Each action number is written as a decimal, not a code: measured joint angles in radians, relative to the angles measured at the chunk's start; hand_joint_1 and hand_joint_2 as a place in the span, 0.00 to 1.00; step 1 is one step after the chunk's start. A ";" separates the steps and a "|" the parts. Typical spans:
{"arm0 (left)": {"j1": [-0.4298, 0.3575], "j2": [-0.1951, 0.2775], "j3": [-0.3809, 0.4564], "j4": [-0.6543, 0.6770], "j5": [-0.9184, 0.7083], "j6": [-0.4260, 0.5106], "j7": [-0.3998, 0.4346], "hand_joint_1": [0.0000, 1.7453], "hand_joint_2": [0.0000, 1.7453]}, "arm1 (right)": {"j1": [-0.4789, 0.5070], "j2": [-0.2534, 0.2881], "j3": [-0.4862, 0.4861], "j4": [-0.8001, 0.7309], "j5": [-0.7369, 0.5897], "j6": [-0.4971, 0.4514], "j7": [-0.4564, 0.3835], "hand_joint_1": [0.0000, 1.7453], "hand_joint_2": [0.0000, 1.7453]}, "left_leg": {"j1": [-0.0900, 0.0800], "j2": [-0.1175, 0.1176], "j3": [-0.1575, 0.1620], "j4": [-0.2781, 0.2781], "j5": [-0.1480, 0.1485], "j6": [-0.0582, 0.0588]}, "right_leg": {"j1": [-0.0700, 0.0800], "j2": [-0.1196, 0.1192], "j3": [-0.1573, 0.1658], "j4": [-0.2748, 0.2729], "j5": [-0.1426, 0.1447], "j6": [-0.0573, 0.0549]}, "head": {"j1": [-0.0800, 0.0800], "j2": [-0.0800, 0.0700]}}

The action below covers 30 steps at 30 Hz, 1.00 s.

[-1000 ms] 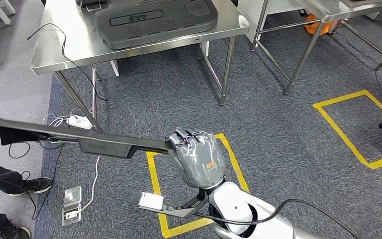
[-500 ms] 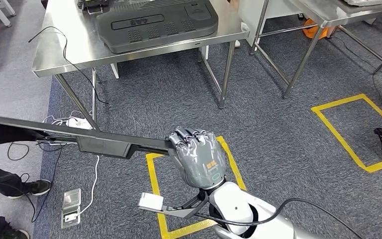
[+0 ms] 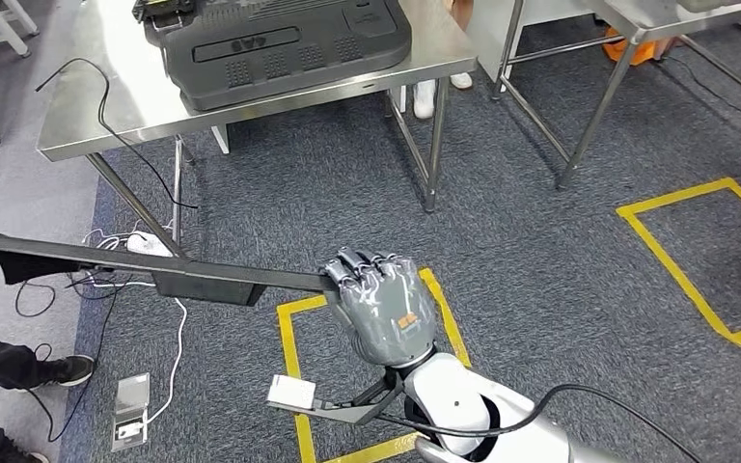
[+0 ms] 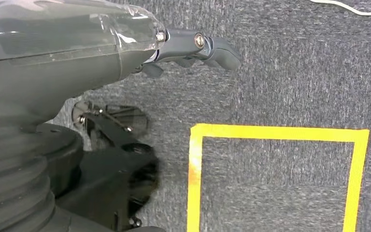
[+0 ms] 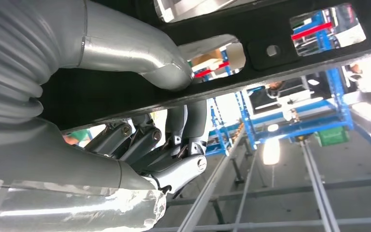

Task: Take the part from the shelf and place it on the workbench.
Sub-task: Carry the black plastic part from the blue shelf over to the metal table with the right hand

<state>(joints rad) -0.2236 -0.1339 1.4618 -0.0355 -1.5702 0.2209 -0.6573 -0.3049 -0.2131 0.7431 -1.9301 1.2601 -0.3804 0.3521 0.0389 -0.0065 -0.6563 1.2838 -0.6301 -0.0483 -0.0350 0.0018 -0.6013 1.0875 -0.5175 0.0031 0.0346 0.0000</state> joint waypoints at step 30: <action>0.001 0.000 0.000 0.001 0.000 0.007 0.000 0.00 1.00 | 0.008 0.000 -0.013 -0.008 0.004 -0.003 -0.004 1.00 1.00 | -0.035 0.000 0.061 -0.274 0.178 0.092 | 0.023 -0.006 -0.032 0.174 -0.139 0.026 | 0.014 0.000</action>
<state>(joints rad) -0.2229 -0.1339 1.4614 -0.0347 -1.5702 0.2277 -0.6572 -0.2974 -0.2133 0.7301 -1.9383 1.2638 -0.3830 0.3486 0.0040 -0.0070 -0.5954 1.0098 -0.4520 0.0439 -0.0120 -0.0038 -0.6337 1.2615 -0.6565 0.0286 0.0485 0.0000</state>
